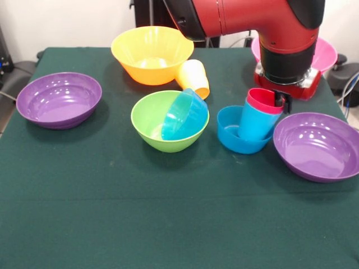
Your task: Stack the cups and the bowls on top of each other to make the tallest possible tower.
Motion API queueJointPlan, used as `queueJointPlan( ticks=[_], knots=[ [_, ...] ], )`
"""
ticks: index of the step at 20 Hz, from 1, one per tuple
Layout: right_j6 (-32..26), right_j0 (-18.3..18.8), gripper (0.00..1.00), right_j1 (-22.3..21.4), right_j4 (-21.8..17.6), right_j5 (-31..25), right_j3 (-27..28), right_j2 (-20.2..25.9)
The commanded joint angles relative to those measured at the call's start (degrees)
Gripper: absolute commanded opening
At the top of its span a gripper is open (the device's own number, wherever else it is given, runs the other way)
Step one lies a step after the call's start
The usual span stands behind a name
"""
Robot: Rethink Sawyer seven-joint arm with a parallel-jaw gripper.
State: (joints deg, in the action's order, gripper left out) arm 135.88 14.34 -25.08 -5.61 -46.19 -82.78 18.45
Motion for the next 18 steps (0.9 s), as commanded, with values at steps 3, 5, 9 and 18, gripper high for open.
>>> queueJointPlan(
  ticks=[3, 5, 9, 18],
  knots=[
    [-7.1, 0.2, 0.0, 3.1, -2.4, -1.0, 3.7, 3.6],
    [-7.4, 0.3, 0.0, 2.8, -2.7, -1.7, 3.6, 3.3],
    [-8.4, 0.7, 0.0, 2.6, -3.6, -2.7, 4.0, 2.7],
    [-12.4, 3.0, 0.0, 1.4, -5.2, -6.6, 5.0, 2.3]
  ],
)
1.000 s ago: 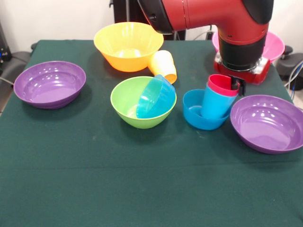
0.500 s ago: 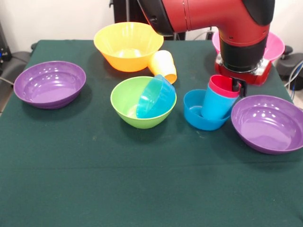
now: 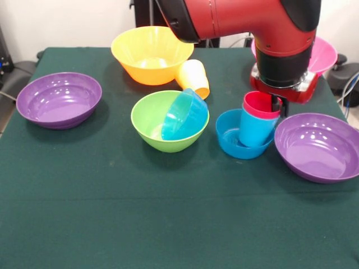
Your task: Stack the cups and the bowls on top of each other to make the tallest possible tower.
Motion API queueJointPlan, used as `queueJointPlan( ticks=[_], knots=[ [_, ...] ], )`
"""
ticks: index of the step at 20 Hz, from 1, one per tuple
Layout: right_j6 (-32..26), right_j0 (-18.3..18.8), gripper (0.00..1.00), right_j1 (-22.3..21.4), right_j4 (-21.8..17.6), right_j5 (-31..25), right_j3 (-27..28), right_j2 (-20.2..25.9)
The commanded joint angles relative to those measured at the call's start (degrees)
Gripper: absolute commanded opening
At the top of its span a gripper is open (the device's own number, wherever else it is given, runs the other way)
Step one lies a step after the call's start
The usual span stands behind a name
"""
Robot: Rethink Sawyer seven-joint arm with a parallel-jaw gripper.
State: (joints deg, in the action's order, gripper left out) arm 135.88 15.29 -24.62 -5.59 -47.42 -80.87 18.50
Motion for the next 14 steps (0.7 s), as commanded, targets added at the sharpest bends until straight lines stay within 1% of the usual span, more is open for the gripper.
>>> queueJointPlan(
  ticks=[1, 8, 10, 14],
  knots=[
    [-12.6, 2.2, 0.0, 0.9, -5.3, -5.5, 3.0, 2.3],
    [-11.4, 2.5, 0.0, -0.4, -5.6, -4.6, 0.3, 2.0],
    [-11.1, 2.7, 0.0, -0.7, -6.0, -3.0, -1.4, 1.9],
    [-10.3, 2.6, 0.0, -0.3, -5.8, -1.9, -1.7, 2.0]
  ],
)
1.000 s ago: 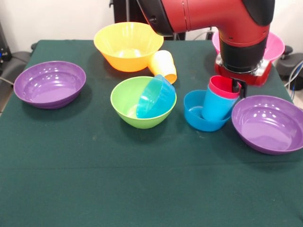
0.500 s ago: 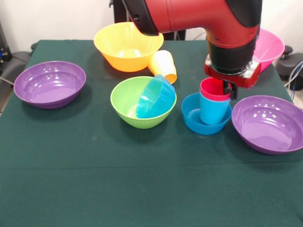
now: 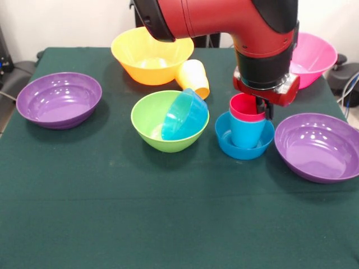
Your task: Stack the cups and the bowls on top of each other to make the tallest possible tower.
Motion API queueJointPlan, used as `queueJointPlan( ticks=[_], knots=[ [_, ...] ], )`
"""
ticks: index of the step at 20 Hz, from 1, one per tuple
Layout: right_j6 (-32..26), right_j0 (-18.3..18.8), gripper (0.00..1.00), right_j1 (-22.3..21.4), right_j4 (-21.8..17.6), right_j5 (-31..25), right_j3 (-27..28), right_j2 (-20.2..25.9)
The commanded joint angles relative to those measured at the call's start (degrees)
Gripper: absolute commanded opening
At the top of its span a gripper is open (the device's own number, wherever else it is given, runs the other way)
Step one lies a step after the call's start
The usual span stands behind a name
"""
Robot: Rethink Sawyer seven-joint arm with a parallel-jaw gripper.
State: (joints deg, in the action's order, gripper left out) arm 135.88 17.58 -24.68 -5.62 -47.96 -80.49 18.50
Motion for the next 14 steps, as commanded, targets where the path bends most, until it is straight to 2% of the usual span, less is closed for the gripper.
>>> queueJointPlan(
  ticks=[1, 8, 14],
  knots=[
    [-9.7, 0.2, 0.0, -0.2, -5.6, -1.1, -2.0, 1.9],
    [-8.8, -0.4, 0.0, 0.0, -5.2, -1.1, -1.4, 1.9],
    [-7.8, -0.6, 0.0, -0.9, -5.1, 0.0, -3.1, 1.7]
  ],
)
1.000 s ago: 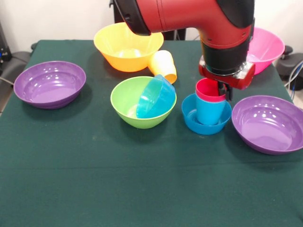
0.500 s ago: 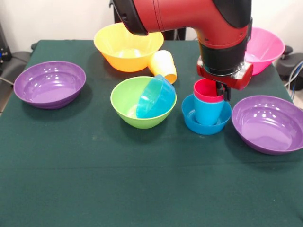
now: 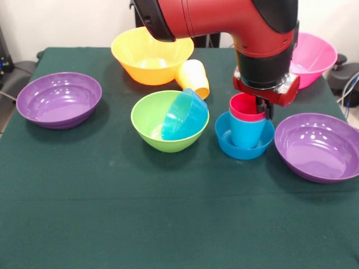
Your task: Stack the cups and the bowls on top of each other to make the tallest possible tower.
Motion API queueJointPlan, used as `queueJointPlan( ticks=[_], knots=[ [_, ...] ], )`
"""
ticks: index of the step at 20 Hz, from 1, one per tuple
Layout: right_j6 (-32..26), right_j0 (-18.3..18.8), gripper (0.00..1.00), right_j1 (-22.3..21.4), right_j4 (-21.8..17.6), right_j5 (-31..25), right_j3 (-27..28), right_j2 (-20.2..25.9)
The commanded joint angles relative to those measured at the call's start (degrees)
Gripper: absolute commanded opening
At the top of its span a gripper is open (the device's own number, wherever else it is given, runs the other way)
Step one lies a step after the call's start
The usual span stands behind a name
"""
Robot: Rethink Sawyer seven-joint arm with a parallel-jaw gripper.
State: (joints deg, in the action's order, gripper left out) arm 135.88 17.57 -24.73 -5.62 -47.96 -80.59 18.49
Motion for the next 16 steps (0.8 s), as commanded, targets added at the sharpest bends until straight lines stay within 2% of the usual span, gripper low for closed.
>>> queueJointPlan(
  ticks=[1, 16],
  knots=[
    [-7.7, -0.6, 0.0, -1.0, -5.1, 0.0, -3.3, 1.6],
    [-8.2, -0.2, 0.0, -1.2, -5.7, 0.5, -3.9, 1.4]
  ],
)
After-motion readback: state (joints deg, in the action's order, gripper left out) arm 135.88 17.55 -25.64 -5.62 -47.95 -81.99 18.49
